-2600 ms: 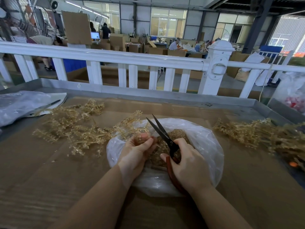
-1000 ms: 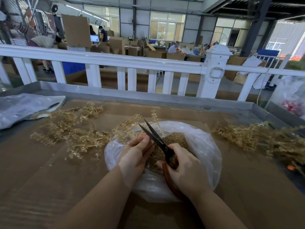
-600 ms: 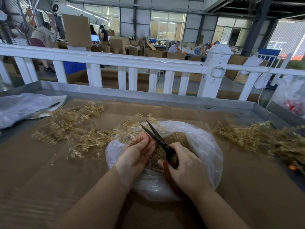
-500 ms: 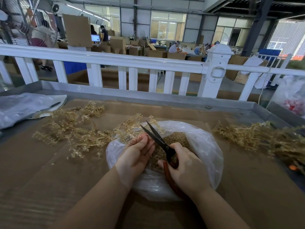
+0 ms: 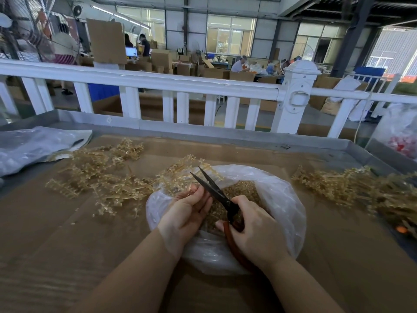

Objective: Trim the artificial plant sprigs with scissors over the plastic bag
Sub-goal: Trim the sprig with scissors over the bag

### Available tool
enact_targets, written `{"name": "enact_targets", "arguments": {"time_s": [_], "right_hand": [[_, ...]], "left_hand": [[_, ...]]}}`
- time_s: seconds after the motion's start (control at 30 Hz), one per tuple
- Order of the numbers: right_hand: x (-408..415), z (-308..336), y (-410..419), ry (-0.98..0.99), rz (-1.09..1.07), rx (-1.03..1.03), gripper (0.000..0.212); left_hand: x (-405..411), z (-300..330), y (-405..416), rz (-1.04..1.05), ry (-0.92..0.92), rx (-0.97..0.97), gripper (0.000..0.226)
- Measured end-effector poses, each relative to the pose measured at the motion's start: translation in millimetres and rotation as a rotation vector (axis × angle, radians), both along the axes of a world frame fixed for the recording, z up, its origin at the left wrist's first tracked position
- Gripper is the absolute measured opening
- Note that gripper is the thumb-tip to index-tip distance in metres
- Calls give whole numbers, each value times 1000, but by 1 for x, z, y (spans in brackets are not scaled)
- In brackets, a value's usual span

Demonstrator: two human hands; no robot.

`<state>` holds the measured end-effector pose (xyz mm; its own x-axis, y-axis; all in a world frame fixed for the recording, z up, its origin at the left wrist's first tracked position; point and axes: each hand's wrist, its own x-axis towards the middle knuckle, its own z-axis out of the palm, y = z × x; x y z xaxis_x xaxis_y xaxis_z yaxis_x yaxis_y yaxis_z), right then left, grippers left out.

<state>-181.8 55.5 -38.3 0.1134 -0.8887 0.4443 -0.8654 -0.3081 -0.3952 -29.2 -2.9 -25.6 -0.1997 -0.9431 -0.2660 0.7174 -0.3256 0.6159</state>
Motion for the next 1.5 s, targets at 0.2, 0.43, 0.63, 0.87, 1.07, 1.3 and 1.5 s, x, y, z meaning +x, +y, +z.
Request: {"name": "enact_targets", "arguments": {"time_s": [0.2, 0.43, 0.63, 0.87, 1.07, 1.3, 1.5], "right_hand": [[0, 1, 0, 18, 16, 0, 41], [0, 1, 2, 16, 12, -30, 43], [-1, 1, 2, 9, 25, -39, 44], [-1, 1, 2, 9, 40, -18, 46], [-2, 0, 2, -6, 36, -22, 45], [-1, -1, 1, -30, 32, -43, 43], [-2, -2, 0, -32, 40, -34, 44]], "left_hand": [[0, 1, 1, 31, 3, 43, 24], [-2, 2, -2, 31, 37, 75, 17], [-2, 2, -3, 24, 91, 103, 19], [-5, 1, -4, 82, 72, 104, 14], [-4, 2, -1, 123, 106, 85, 11], [0, 3, 3, 101, 114, 74, 9], [0, 5, 5, 105, 186, 85, 12]]}}
